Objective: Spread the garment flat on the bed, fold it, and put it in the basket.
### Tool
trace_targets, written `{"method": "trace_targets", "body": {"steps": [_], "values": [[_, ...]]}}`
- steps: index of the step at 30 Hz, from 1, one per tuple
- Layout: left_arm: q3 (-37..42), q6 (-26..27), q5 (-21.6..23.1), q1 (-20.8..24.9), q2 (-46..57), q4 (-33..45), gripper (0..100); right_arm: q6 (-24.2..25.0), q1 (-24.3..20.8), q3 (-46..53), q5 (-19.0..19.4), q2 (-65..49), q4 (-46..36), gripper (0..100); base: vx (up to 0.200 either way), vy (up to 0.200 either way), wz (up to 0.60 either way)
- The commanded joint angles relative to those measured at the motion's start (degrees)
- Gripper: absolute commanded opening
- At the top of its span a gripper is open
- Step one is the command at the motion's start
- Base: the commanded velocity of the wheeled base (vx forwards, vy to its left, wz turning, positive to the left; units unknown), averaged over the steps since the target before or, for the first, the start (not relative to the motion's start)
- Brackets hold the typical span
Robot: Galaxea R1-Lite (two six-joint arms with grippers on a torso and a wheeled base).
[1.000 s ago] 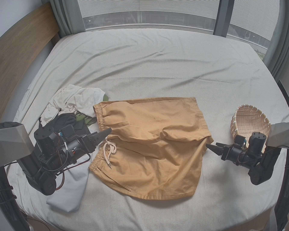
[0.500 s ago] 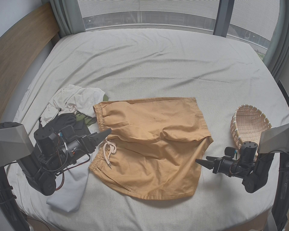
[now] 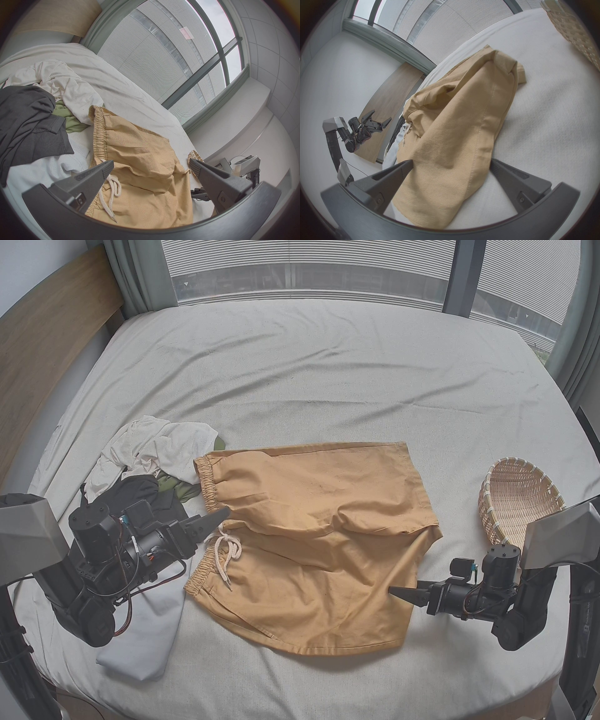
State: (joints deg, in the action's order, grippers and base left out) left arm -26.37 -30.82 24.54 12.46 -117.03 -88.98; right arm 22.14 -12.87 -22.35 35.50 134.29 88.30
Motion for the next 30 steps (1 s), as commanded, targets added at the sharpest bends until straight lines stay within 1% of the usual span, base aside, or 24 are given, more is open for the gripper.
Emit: {"method": "trace_targets", "body": {"steps": [1, 3, 6, 11, 16, 18, 22, 27, 30], "values": [[-0.2, 0.0, 0.0, 0.0, 0.1, -0.3, 100, 1.5, -0.8, 2.6, 1.1, -3.3, 0.0, 100, 0.000, 0.000, 0.00], [-0.4, 0.0, 0.0, -0.1, 0.2, -0.3, 100, 1.9, -0.9, 4.3, 2.6, -6.0, 0.0, 100, 0.000, 0.000, 0.00], [-0.3, 0.0, 0.0, 0.2, 0.2, -0.3, 100, 3.1, -1.4, 6.3, 3.8, -9.7, 0.0, 100, 0.000, 0.000, 0.00], [-0.3, 0.1, 0.0, 0.2, 0.6, -0.3, 100, 3.4, -1.0, 9.5, 3.9, -11.0, 0.1, 100, 0.000, 0.000, 0.00], [-0.4, -0.1, 0.0, 0.2, 1.6, -0.3, 100, 3.5, -0.2, 13.3, 4.0, -14.9, 0.0, 100, 0.000, 0.000, 0.00], [-0.3, -0.1, 0.0, 0.2, 1.7, -0.3, 100, 3.5, 0.2, 14.4, 4.6, -16.6, 0.0, 100, 0.000, 0.000, 0.00], [-0.3, -0.2, 0.0, 0.2, 1.7, -0.3, 100, 3.4, 1.5, 17.2, 6.2, -20.1, -0.1, 100, 0.000, 0.000, 0.00], [-0.4, -0.3, 0.0, 0.3, 1.8, -0.3, 100, 3.2, 3.8, 20.1, 6.3, -23.1, -0.1, 100, 0.000, 0.000, 0.00], [-0.4, -0.3, 0.0, 0.3, 1.7, -0.3, 100, 2.8, 6.1, 21.3, 6.2, -23.9, -0.1, 100, 0.000, 0.000, 0.00]]}}
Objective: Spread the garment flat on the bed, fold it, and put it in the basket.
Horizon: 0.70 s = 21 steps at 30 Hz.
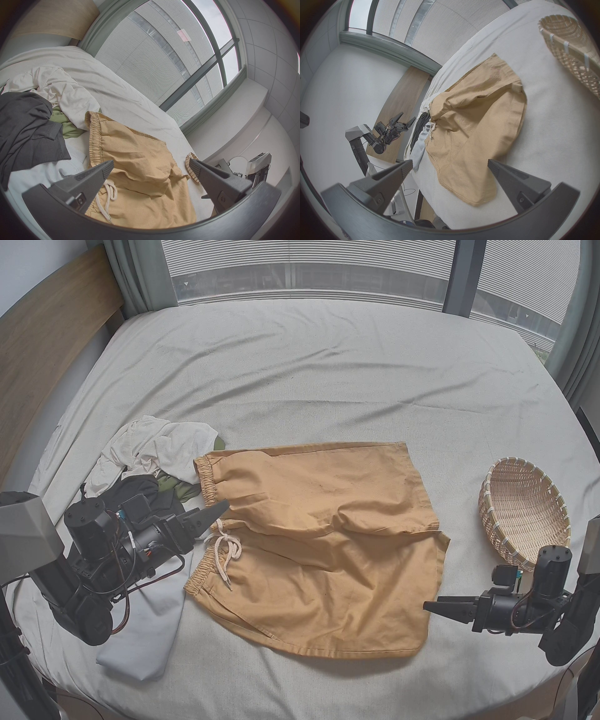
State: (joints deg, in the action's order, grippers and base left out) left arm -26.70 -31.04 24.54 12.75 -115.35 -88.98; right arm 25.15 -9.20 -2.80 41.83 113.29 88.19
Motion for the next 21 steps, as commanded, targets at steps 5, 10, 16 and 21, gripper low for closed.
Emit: {"method": "trace_targets", "body": {"steps": [5, 10, 16, 21], "values": [[0.0, -0.2, 0.0, 0.1, 0.0, -0.3, 100, -3.1, 5.2, 2.1, -0.3, -0.4, 0.1, 100, 0.000, 0.000, 0.00], [0.1, -0.2, 0.0, 0.1, -0.1, -0.3, 100, -8.1, 5.4, 2.2, -0.8, 6.0, 0.1, 100, 0.000, 0.000, 0.00], [0.3, -0.1, 0.0, 0.6, -0.2, -0.3, 100, -10.6, 4.3, 2.2, -2.9, 11.8, 0.1, 100, 0.000, 0.000, 0.00], [0.3, 0.0, 0.0, 0.6, -0.1, -0.3, 100, -10.5, 2.4, 2.4, -2.9, 14.9, 0.1, 100, 0.000, 0.000, 0.00]]}}
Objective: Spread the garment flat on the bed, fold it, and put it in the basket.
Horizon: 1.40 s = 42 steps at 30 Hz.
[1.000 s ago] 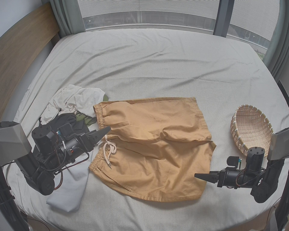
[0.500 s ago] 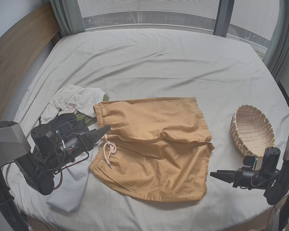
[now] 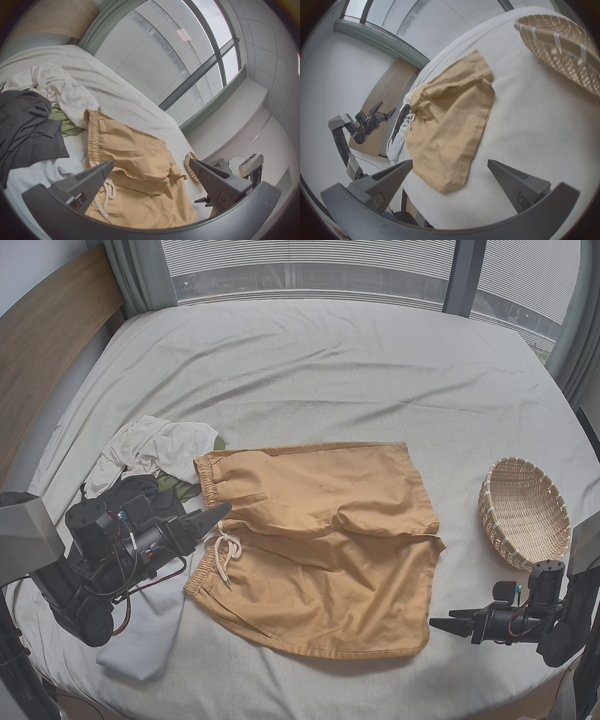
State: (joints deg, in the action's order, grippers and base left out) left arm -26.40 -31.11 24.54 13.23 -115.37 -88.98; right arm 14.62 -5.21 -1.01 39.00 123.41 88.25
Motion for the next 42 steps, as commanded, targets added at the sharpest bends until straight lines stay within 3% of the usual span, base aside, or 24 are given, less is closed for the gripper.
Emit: {"method": "trace_targets", "body": {"steps": [1, 18, 28, 33, 42], "values": [[0.0, 0.1, 0.0, 0.0, -0.1, -0.3, 100, 0.1, -2.0, 0.5, -0.1, 5.5, 0.0, 100, 0.000, 0.000, 0.00], [-0.3, 0.1, 0.0, -0.1, 0.0, -0.3, 100, 0.8, -8.4, -2.1, 0.1, 7.9, 0.1, 100, 0.000, 0.000, 0.00], [-0.3, 0.1, 0.0, -0.4, -0.7, -0.3, 100, 3.0, -9.1, 1.0, 0.2, -1.5, 0.0, 100, 0.000, 0.000, 0.00], [-0.2, 0.1, 0.0, -0.6, -1.7, -0.3, 100, 9.5, -8.6, 1.0, -0.2, -10.0, 0.0, 100, 0.000, 0.000, 0.00], [6.5, 0.1, 0.0, -0.7, -1.6, -0.3, 100, 7.1, 0.3, 1.0, -0.5, -12.2, -0.2, 100, 0.000, 0.000, 0.00]]}}
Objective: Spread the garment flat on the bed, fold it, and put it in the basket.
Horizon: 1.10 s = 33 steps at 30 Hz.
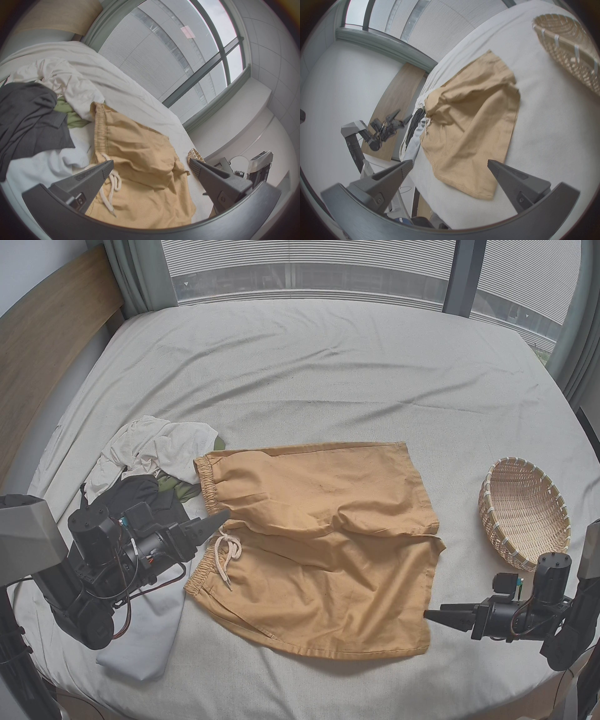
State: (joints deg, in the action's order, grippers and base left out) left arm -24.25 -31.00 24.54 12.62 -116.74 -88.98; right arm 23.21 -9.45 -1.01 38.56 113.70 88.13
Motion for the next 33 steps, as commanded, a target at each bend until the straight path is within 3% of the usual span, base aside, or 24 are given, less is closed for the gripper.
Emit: {"method": "trace_targets", "body": {"steps": [1, 3, 13, 33], "values": [[4.3, 0.0, 0.0, -0.1, -0.2, -0.3, 100, -1.5, 4.5, 1.0, -0.1, -2.5, -0.1, 100, 0.000, 0.000, 0.00], [7.9, 0.0, 0.1, -1.5, 0.0, -0.2, 100, -2.9, 6.6, 1.0, -0.1, -2.5, -0.9, 100, 0.000, 0.000, 0.00], [14.5, 0.2, -0.3, -4.2, -0.9, -0.2, 100, -4.2, 5.0, 1.0, -1.5, -3.8, -2.9, 100, 0.000, 0.000, 0.00], [10.4, 0.0, -0.3, -7.6, -11.8, -0.2, 100, -4.3, 3.3, 1.0, -2.7, -3.6, -2.1, 100, 0.000, 0.000, 0.00]]}}
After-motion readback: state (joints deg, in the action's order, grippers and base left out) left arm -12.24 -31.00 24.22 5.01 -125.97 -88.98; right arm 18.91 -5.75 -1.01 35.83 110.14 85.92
